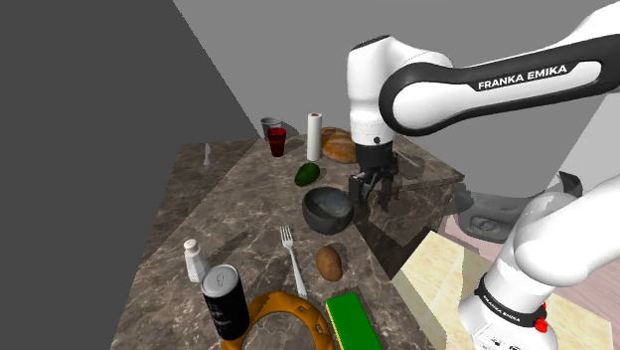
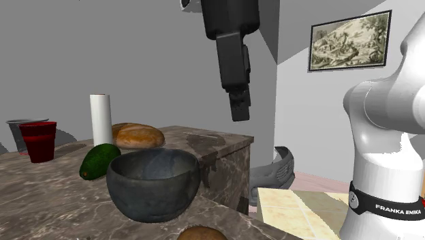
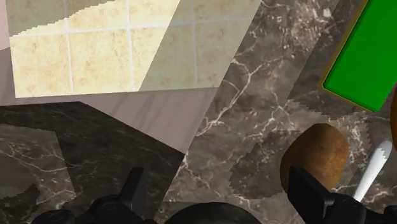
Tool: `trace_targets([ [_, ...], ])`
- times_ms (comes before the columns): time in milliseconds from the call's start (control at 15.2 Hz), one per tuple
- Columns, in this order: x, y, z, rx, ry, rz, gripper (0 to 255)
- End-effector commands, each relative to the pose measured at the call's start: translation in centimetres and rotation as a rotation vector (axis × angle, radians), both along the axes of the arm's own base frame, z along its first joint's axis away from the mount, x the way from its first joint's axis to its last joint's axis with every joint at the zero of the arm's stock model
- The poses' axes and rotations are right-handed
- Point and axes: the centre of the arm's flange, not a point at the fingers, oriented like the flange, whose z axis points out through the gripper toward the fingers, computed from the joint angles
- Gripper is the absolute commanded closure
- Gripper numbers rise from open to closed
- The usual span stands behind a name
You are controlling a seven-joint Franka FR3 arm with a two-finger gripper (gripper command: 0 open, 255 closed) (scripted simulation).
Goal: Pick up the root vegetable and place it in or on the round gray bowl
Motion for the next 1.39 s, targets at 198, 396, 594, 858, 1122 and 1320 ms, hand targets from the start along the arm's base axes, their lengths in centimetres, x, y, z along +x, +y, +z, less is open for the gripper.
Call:
trace_targets([
  [198,2.2,5.2,-4.3,-0.037,0.029,-0.086,0],
  [396,3.7,8.0,-7.1,-0.059,0.047,-0.136,0],
  [594,5.2,10.8,-10.0,-0.081,0.065,-0.186,0],
  [858,6.2,12.5,-12.7,-0.097,0.077,-0.221,0],
  [1122,5.7,12.2,-14.7,-0.097,0.077,-0.221,0],
  [1320,5.3,11.9,-16.0,-0.097,0.077,-0.221,0],
])
